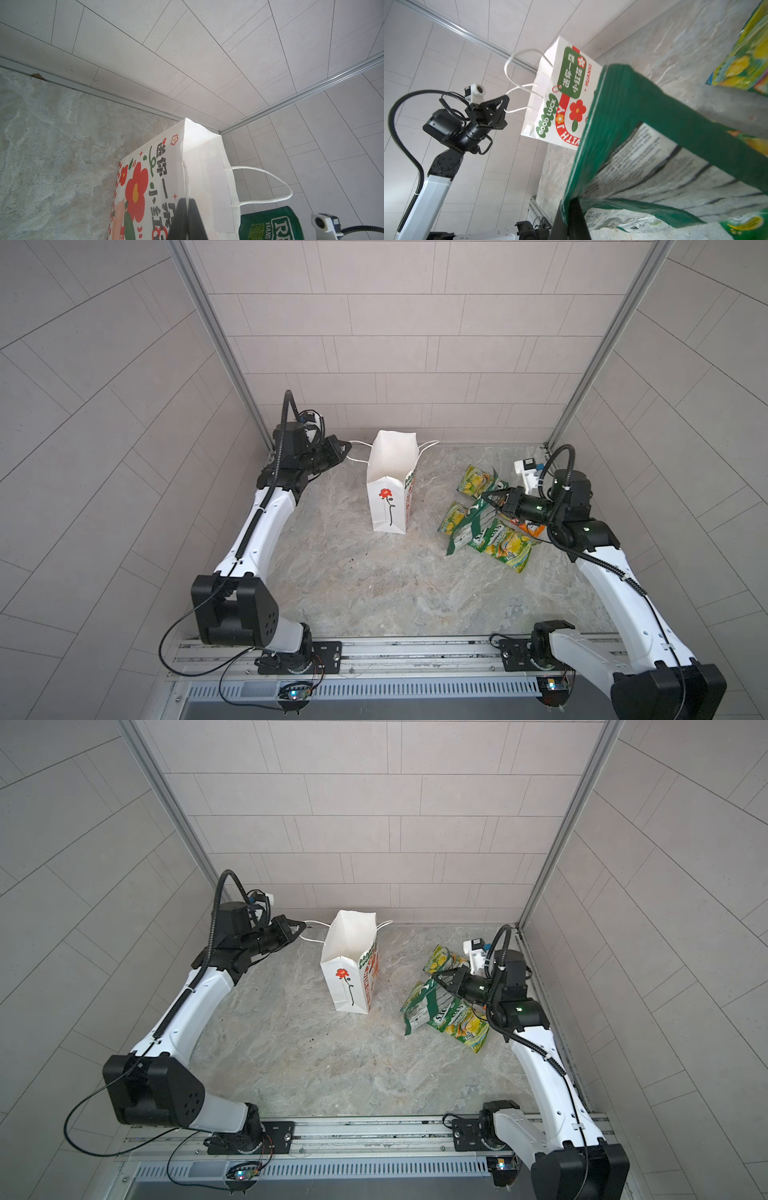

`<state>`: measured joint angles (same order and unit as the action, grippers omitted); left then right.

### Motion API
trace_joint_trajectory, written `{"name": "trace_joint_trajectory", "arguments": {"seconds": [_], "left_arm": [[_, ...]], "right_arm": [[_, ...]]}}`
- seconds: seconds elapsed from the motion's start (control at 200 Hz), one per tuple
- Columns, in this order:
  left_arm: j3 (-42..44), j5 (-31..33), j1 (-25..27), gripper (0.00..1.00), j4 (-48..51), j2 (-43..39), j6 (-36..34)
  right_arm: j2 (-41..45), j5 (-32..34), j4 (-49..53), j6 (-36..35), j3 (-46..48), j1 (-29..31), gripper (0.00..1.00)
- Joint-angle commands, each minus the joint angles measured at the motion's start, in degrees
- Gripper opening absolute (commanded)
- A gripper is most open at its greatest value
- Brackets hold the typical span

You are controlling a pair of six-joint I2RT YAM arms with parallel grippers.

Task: Take the snacks out of the paper bag
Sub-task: 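Carry the crisps bag over the table nearer the robot with the right gripper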

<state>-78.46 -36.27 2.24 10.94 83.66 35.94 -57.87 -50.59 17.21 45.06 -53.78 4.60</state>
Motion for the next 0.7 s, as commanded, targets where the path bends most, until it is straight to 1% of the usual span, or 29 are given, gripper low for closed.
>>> {"name": "trace_joint_trajectory", "arguments": {"seconds": [0.0,0.105,0.24,0.4,0.53,0.62,0.695], "left_arm": [[0.6,-0.6,-0.5,0.00,0.1,-1.8,-1.5],[0.7,-0.5,-0.6,0.00,0.2,-1.8,-1.5],[0.9,-0.7,-0.6,0.00,0.2,-1.8,-1.4],[1.0,-0.9,-0.6,0.00,0.1,-1.8,-1.4],[1.0,-1.1,-0.6,0.00,0.1,-1.8,-1.4],[1.1,-1.0,-0.7,0.00,0.2,-1.8,-1.5],[1.1,-1.0,-0.6,0.00,0.2,-1.8,-1.5]], "right_arm": [[0.6,2.3,-7.2,1.5,0.1,6.2,0.00],[-0.6,5.0,-9.5,2.5,1.1,12.5,0.00],[-2.0,6.7,-13.3,3.8,3.8,16.9,0.00],[-2.9,5.9,-15.7,4.1,8.0,18.3,0.00],[-1.7,4.9,-15.3,4.0,11.6,18.5,0.00],[-0.1,5.1,-11.2,1.9,12.7,18.5,0.00],[1.4,6.1,-5.0,-1.5,12.7,18.5,0.00]]}}
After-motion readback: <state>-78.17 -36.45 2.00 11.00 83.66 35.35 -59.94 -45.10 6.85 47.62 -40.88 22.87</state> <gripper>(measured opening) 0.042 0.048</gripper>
